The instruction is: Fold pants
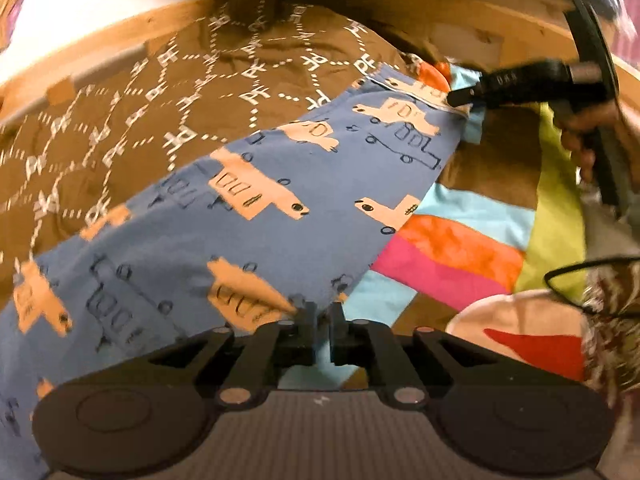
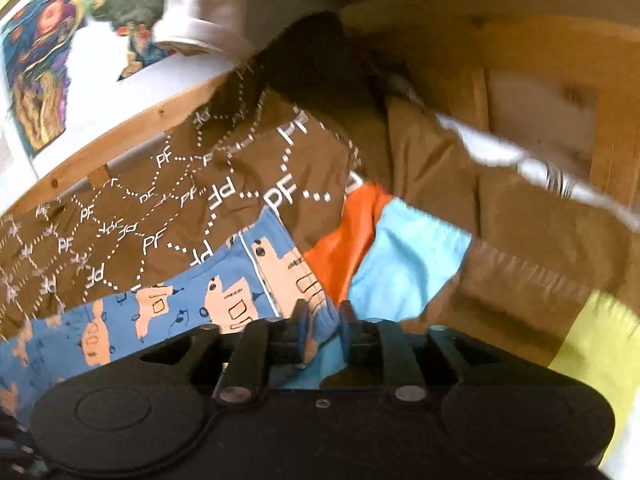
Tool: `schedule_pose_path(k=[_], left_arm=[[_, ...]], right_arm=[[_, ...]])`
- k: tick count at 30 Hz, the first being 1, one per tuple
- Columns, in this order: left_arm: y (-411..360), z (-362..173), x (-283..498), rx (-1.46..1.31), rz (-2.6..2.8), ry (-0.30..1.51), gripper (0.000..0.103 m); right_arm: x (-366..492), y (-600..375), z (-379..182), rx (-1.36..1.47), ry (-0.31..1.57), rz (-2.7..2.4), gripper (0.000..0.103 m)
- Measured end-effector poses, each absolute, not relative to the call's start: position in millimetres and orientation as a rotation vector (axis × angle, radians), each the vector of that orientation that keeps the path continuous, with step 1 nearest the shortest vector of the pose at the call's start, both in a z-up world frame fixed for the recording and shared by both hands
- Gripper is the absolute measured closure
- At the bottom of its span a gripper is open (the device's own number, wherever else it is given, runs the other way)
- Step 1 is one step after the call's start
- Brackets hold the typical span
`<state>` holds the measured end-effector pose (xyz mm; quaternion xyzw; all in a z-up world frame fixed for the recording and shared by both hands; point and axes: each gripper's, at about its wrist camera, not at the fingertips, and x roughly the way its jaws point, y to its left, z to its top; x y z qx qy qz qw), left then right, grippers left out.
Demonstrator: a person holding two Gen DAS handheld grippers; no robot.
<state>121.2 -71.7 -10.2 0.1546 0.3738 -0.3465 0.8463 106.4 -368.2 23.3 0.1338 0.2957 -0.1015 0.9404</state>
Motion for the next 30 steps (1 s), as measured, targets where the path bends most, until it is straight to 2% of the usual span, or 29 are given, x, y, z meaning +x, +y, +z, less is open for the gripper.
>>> schedule_pose_path(k=[1, 5, 7, 10, 11, 22, 23, 24, 25, 30], left_arm=[[-65.0, -8.1, 119.0, 0.308, -0.724, 0.793, 0.095], [-32.7, -1.9, 110.2, 0.3, -0.595, 0.797, 0.094], [-11.8, 0.7, 108.5, 0.283, -0.522, 0.815, 0.094], [12.7, 2.8, 104.8, 0.297, -0.476, 0.822, 0.073], [16.2, 2.1, 103.4, 0.321, -0.467, 0.821, 0.068], [3.2, -9.8, 89.0, 0.57, -0.539, 0.772, 0.067], [1.3, -11.7, 89.3, 0.598, -0.534, 0.776, 0.069], [0.9, -13.7, 90.5, 0.614, -0.528, 0.783, 0.087], [0.8, -14.6, 91.2, 0.62, -0.522, 0.787, 0.098], [2.2, -8.3, 84.6, 0.654, -0.501, 0.753, 0.102]], right_arm=[[103.6, -363.9, 25.1, 0.226, 0.582, -0.213, 0.066], [97.2, -343.5, 29.0, 0.103, 0.514, -0.157, 0.054], [98.9, -331.4, 26.5, 0.068, 0.513, -0.083, 0.04], [104.3, -309.6, 20.2, 0.018, 0.533, 0.031, 0.031], [106.8, -302.7, 18.5, 0.004, 0.544, 0.061, 0.031], [112.6, -265.6, 1.2, -0.082, 0.602, 0.16, 0.031], [111.5, -264.9, 0.7, -0.08, 0.607, 0.168, 0.031], [111.6, -263.1, -0.6, -0.082, 0.612, 0.175, 0.031], [111.9, -261.7, -2.0, -0.088, 0.62, 0.179, 0.03], [114.7, -258.1, -9.7, -0.117, 0.658, 0.178, 0.03]])
